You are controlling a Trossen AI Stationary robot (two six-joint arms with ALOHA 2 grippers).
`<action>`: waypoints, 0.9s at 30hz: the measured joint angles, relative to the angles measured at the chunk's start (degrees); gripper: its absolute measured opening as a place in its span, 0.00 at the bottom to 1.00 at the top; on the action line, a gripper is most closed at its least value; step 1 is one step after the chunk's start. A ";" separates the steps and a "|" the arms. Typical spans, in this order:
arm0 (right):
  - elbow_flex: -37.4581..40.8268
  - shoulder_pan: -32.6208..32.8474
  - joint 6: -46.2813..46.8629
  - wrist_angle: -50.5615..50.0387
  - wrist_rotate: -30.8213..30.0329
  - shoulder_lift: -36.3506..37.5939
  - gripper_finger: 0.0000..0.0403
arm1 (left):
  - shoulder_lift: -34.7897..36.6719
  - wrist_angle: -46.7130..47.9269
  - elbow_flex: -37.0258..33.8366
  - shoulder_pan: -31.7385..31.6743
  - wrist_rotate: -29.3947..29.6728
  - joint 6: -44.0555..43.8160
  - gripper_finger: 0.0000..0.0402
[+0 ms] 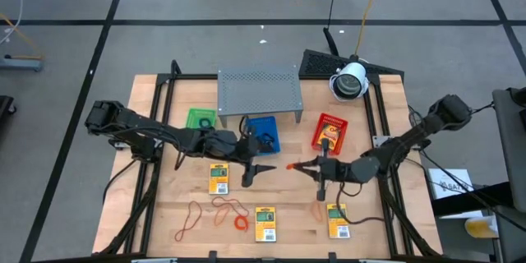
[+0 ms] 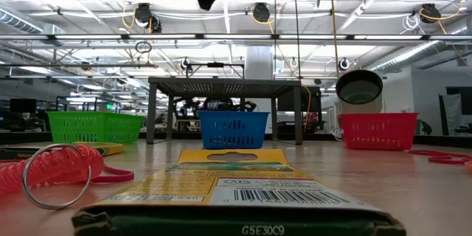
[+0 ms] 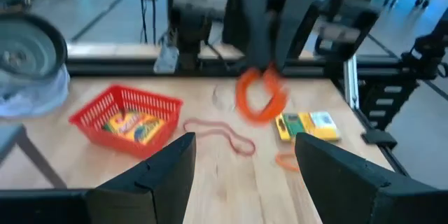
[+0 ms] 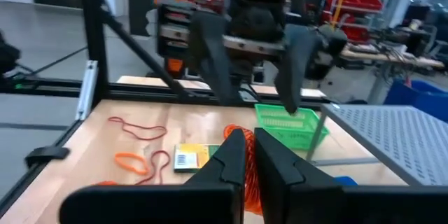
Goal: Pick & Place Office Desk Supplies
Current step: Put the orange spring keychain into the green bin
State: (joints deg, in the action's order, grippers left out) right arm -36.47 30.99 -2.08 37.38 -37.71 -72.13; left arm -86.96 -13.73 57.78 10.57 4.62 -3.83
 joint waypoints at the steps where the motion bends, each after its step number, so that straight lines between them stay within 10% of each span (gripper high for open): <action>1: -0.01 -0.66 0.82 0.06 0.08 -0.34 0.01 | 0.00 -1.11 0.00 0.00 0.00 0.51 0.64; 27: -0.13 -12.35 1.31 11.71 13.71 -1.50 0.02 | 0.00 -3.92 0.00 0.02 2.05 1.74 0.64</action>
State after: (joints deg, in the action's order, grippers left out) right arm -36.60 18.64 -0.78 49.09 -24.00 -73.63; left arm -86.96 -17.65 57.78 10.59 6.68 -2.09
